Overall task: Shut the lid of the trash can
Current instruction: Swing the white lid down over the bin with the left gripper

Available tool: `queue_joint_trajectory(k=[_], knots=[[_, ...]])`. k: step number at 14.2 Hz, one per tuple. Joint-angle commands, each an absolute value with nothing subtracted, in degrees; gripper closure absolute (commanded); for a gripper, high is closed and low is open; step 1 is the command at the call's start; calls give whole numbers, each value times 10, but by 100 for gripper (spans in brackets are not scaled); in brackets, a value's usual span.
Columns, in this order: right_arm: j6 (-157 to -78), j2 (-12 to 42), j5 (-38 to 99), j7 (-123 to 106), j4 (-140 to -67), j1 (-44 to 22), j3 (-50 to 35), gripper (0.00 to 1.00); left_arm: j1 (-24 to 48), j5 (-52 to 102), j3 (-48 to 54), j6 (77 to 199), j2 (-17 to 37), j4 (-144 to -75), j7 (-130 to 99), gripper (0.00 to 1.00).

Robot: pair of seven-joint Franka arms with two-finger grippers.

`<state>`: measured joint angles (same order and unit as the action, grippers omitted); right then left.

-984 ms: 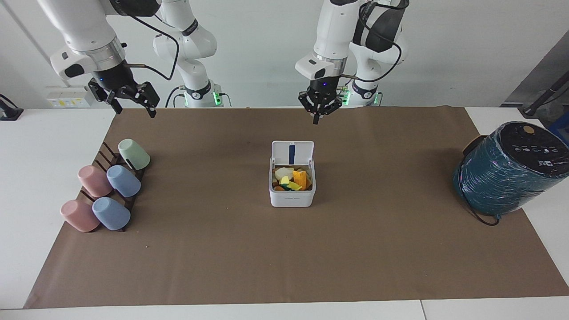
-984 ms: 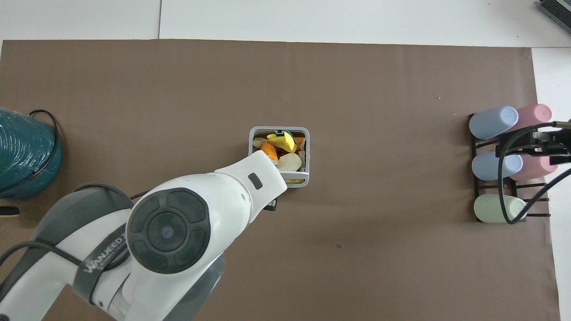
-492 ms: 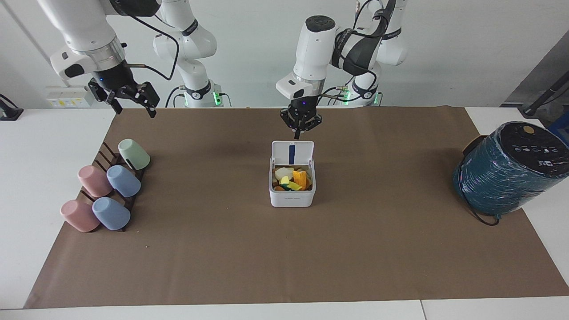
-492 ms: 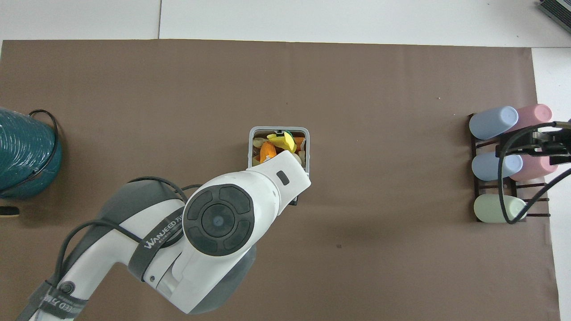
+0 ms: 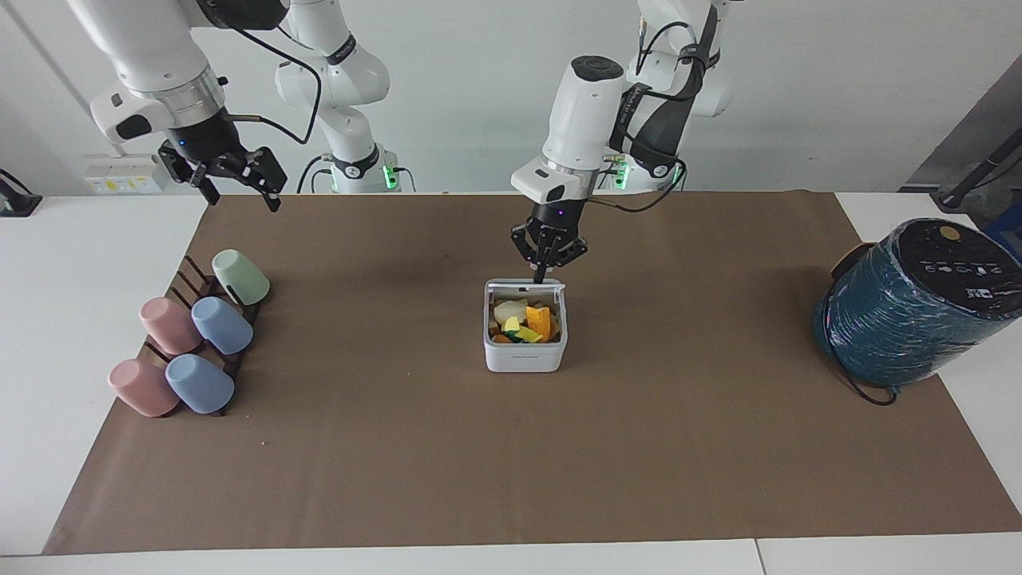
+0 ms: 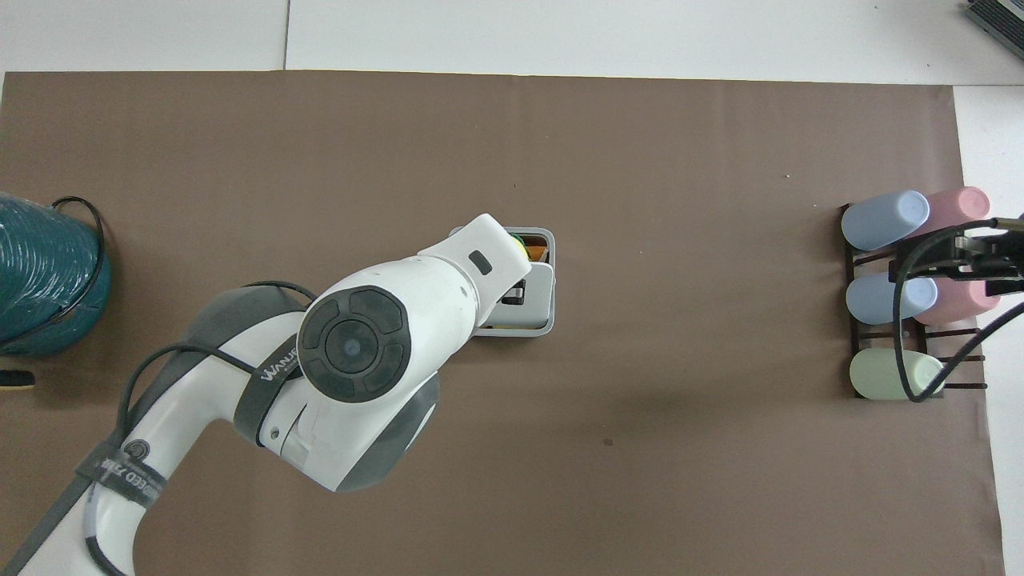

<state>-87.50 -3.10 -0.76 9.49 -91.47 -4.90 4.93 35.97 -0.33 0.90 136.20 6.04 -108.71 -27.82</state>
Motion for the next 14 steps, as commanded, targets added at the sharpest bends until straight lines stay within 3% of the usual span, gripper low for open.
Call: queue_joint_trajectory(k=[1,6,14], knots=[[-868,-39,-7,82,-922,-38,40,0,349,-11,11,1389,96,-1058,-289,97],[-868,-39,-7,82,-922,-38,40,0,347,-11,9,1389,191,-969,-312,97],[-868,-39,-7,82,-922,-38,40,0,347,-16,7,1405,229,-965,-313,97]])
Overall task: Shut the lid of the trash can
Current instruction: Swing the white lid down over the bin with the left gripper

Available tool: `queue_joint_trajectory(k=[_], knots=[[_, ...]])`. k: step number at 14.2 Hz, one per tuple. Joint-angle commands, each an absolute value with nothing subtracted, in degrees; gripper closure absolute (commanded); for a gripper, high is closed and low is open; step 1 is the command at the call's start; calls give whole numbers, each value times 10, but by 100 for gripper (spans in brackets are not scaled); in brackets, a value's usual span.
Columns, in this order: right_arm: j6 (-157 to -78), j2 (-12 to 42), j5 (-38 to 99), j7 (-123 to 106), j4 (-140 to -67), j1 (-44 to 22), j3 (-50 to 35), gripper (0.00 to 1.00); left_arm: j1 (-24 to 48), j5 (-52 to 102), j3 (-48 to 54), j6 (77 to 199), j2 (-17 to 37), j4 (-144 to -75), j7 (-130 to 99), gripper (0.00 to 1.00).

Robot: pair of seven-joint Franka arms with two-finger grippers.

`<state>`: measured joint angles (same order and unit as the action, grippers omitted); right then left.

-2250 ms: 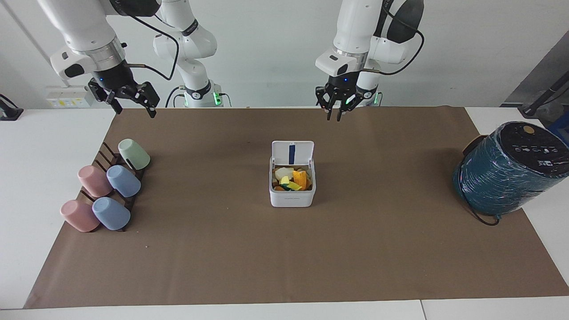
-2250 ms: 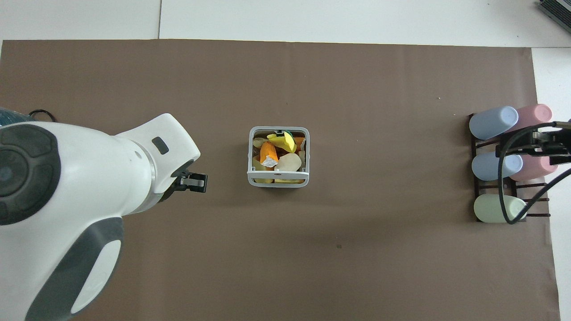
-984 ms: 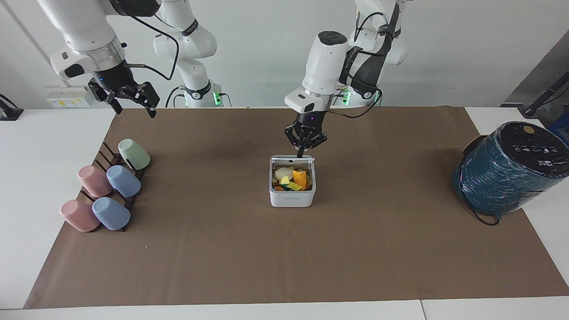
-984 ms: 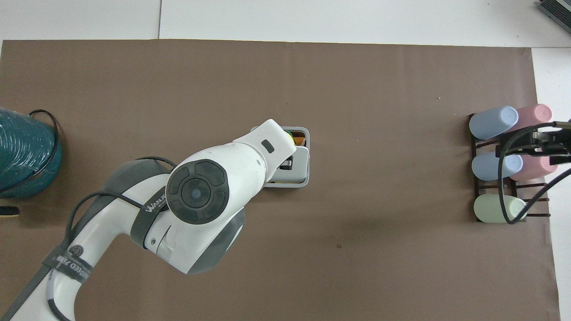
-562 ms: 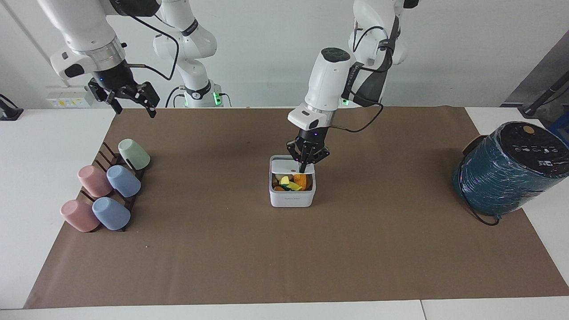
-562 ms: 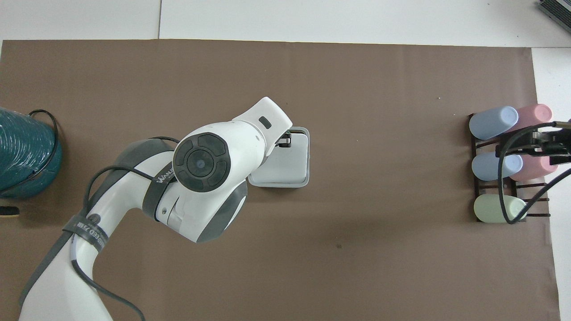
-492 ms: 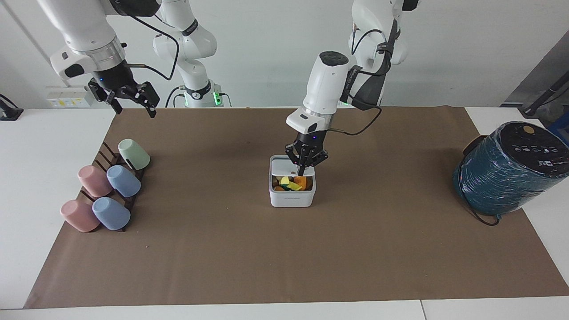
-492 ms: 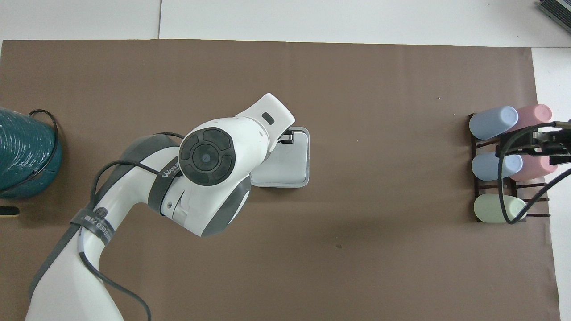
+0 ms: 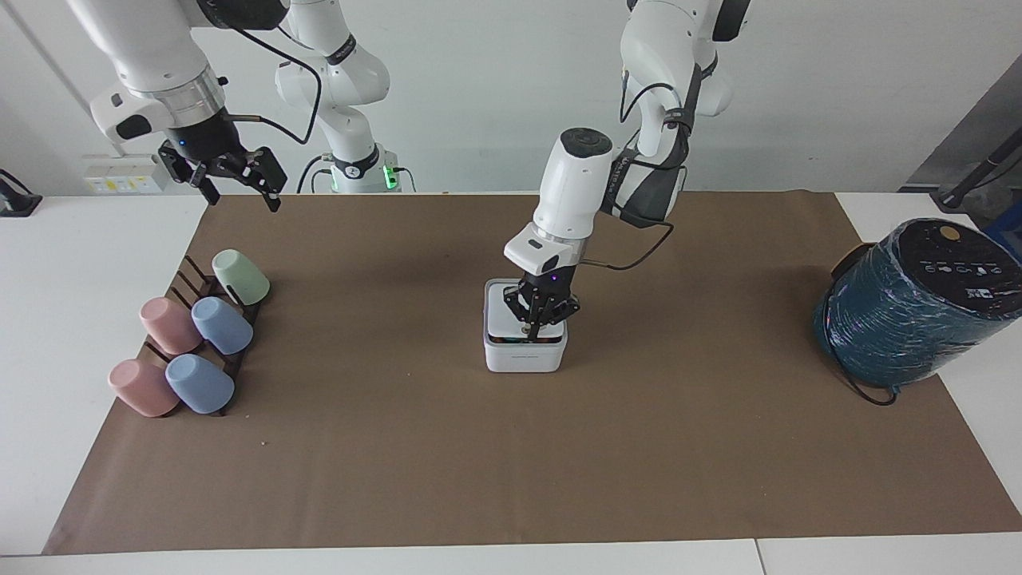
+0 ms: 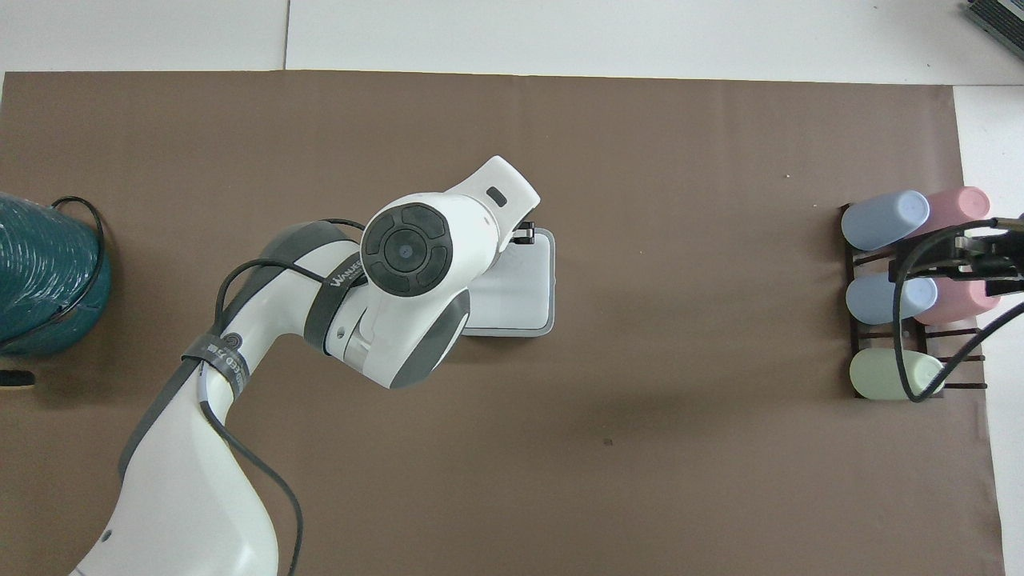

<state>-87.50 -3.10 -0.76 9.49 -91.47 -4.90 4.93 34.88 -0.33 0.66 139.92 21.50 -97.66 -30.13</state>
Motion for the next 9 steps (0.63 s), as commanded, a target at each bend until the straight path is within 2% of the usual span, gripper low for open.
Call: queue_joint_trajectory(k=[1,9], knots=[[-868,-39,-7,82,-922,-38,40,0,347,-17,7,1407,232,-966,-313,97],[-868,-39,-7,82,-922,-38,40,0,353,-23,7,1406,234,-998,-313,97]])
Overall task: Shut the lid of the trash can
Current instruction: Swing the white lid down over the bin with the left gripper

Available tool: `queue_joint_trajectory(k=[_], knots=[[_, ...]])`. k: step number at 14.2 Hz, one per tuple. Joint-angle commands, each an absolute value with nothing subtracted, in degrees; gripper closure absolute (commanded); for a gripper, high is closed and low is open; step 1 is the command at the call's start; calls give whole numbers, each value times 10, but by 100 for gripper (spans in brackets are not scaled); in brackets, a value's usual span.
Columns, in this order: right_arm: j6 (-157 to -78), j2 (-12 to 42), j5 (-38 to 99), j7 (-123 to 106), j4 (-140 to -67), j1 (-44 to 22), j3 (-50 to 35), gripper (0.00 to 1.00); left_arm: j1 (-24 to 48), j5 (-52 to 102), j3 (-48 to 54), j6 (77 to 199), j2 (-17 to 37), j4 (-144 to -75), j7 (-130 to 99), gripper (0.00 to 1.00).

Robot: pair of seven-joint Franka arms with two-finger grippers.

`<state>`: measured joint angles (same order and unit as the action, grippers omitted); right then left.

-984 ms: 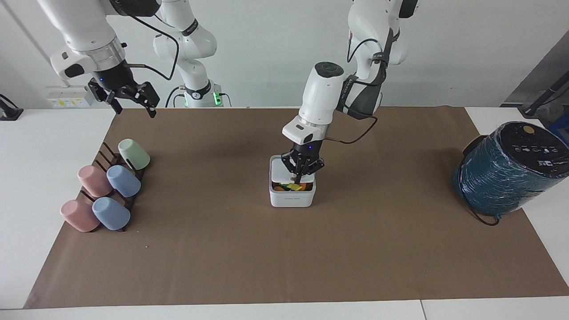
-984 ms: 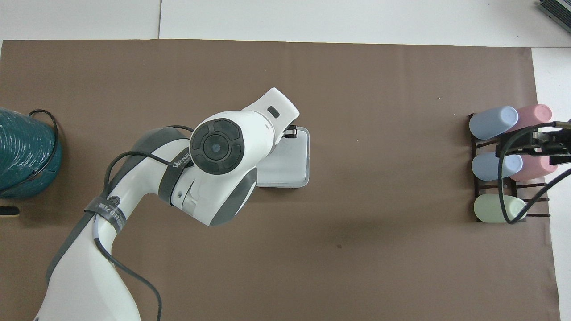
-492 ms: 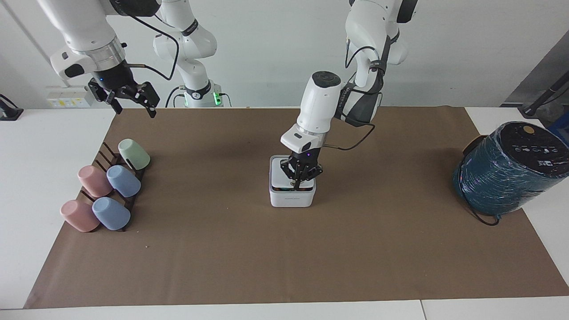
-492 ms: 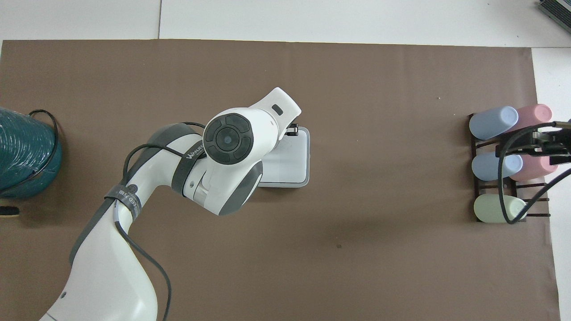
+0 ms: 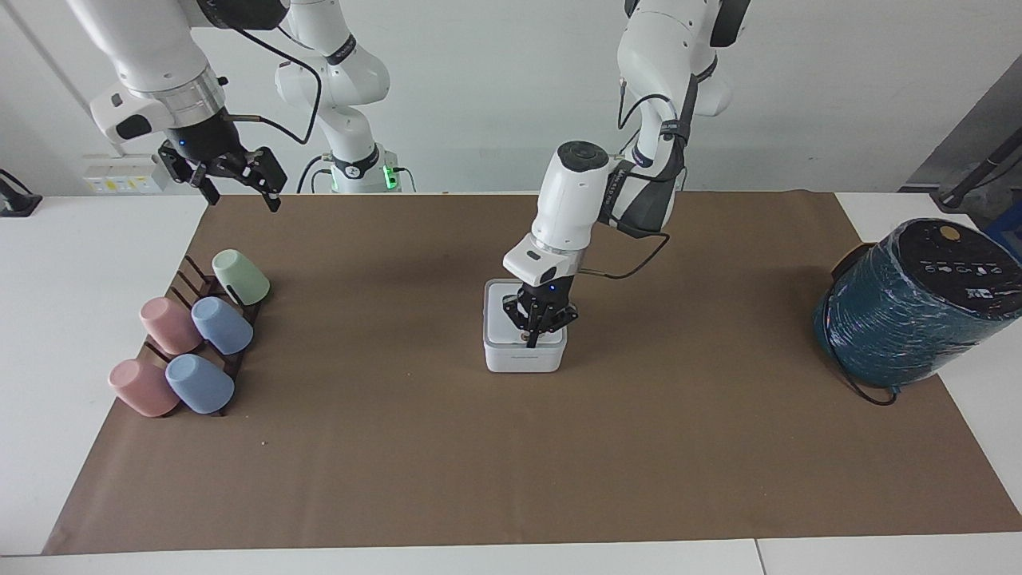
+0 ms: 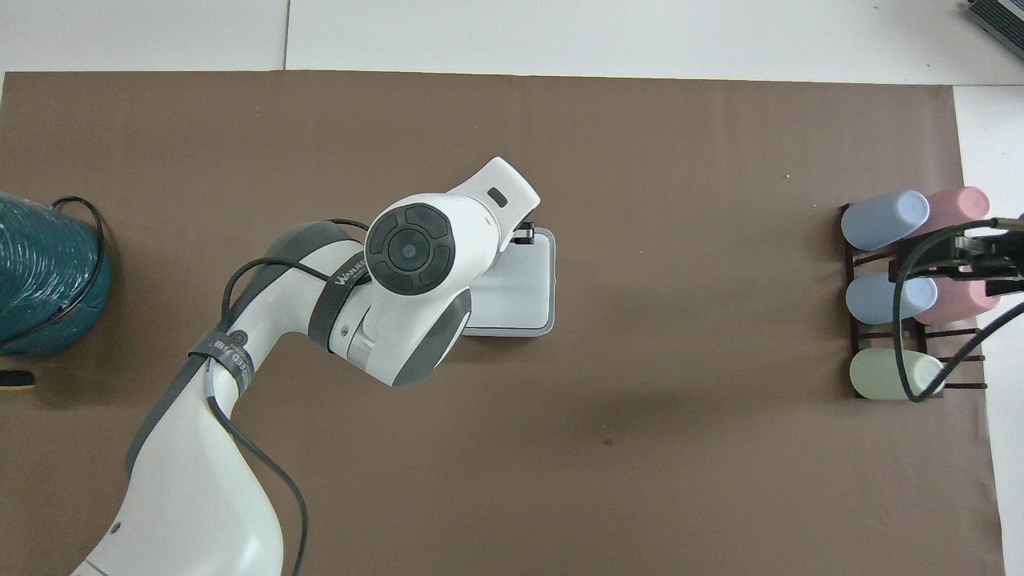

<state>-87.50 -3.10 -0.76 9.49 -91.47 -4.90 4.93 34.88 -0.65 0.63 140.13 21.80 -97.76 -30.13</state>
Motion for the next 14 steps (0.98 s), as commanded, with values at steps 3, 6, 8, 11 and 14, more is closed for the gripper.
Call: queue_joint_trajectory(k=[3,6,8,11,14], knots=[[-868,-39,-7,82,-922,-38,40,0,358,-24,6,1385,231,-1002,-313,96],[-868,-39,-7,82,-922,-38,40,0,358,-24,6,1336,226,-976,-313,95],[-868,-39,-7,82,-922,-38,40,0,357,-25,6,1303,197,-976,-313,92],[-868,-39,-7,82,-922,-38,40,0,354,-25,6,1228,150,-978,-314,93],[-868,-39,-7,82,-922,-38,41,0,349,-64,6,1170,113,-983,-309,93]])
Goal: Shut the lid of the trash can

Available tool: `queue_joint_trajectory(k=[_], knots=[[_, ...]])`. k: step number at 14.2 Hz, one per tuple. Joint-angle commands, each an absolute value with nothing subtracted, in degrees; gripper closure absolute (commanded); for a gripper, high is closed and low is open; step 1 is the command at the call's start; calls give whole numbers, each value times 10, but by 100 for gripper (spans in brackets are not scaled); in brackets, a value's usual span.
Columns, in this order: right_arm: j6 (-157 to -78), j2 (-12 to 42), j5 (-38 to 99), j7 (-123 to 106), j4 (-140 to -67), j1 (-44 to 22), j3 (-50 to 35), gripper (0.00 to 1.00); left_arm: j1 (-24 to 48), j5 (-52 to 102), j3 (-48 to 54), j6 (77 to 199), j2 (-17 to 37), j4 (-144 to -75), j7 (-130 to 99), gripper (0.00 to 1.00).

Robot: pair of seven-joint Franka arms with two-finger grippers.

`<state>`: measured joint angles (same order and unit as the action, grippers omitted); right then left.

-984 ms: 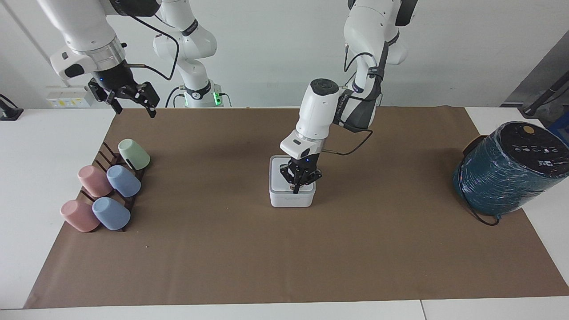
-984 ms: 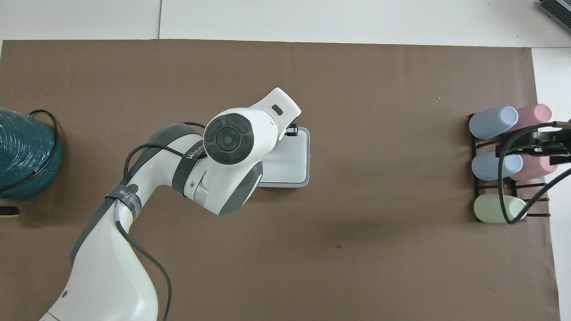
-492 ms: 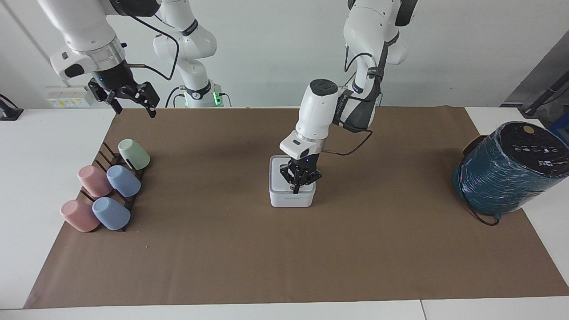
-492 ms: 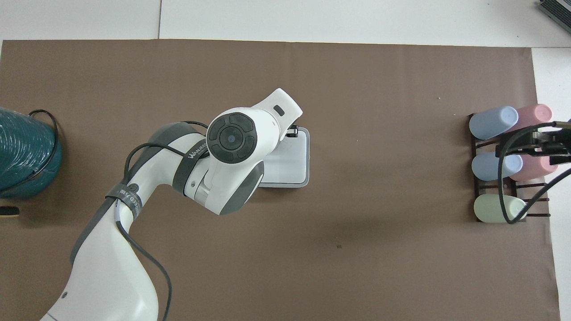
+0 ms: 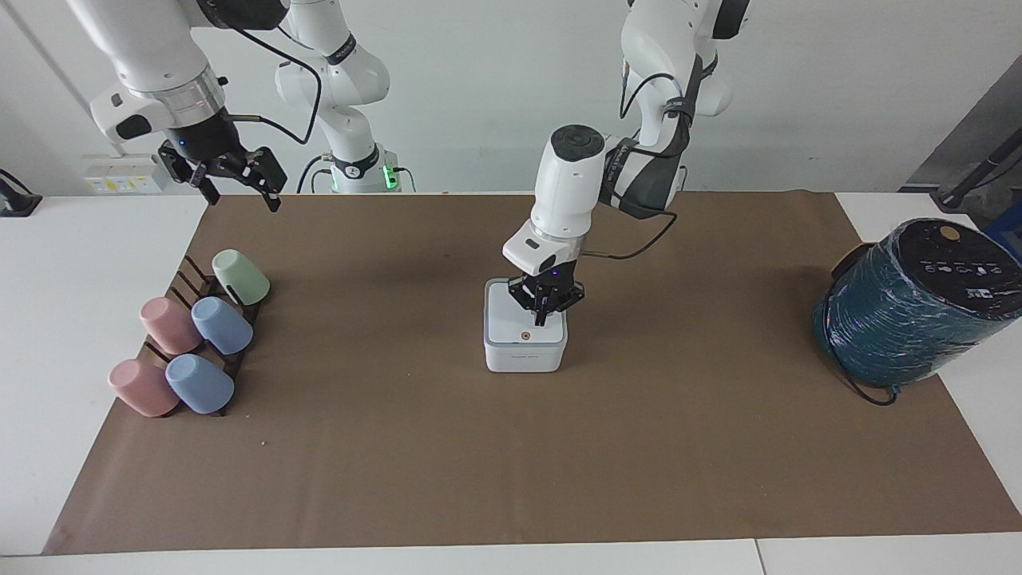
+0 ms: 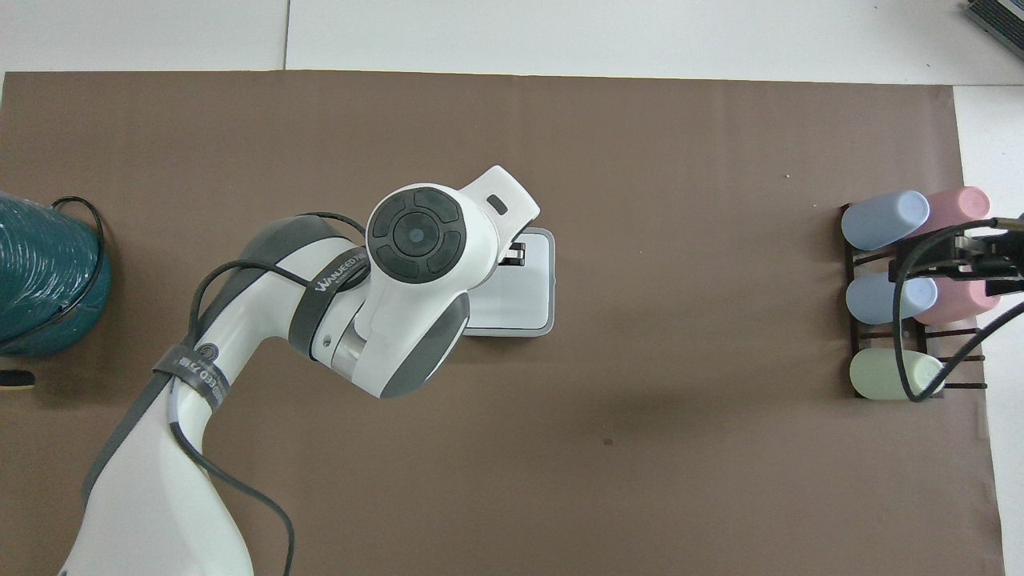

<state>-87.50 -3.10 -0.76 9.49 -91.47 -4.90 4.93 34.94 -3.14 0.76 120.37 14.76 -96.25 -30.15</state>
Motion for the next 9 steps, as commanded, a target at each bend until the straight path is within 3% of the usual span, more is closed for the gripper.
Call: queue_joint_trajectory(k=[1,4,7,9], knots=[[-868,-39,-7,82,-921,-38,40,0,345,-70,6,1154,106,-983,-309,92],[-868,-39,-7,82,-922,-38,40,0,317,-71,4,1124,79,-1005,-303,88],[-868,-39,-7,82,-922,-38,40,0,275,-71,6,1122,61,-1022,-281,69],[-868,-39,-7,82,-922,-38,40,0,250,-71,5,1122,53,-1025,-229,22]])
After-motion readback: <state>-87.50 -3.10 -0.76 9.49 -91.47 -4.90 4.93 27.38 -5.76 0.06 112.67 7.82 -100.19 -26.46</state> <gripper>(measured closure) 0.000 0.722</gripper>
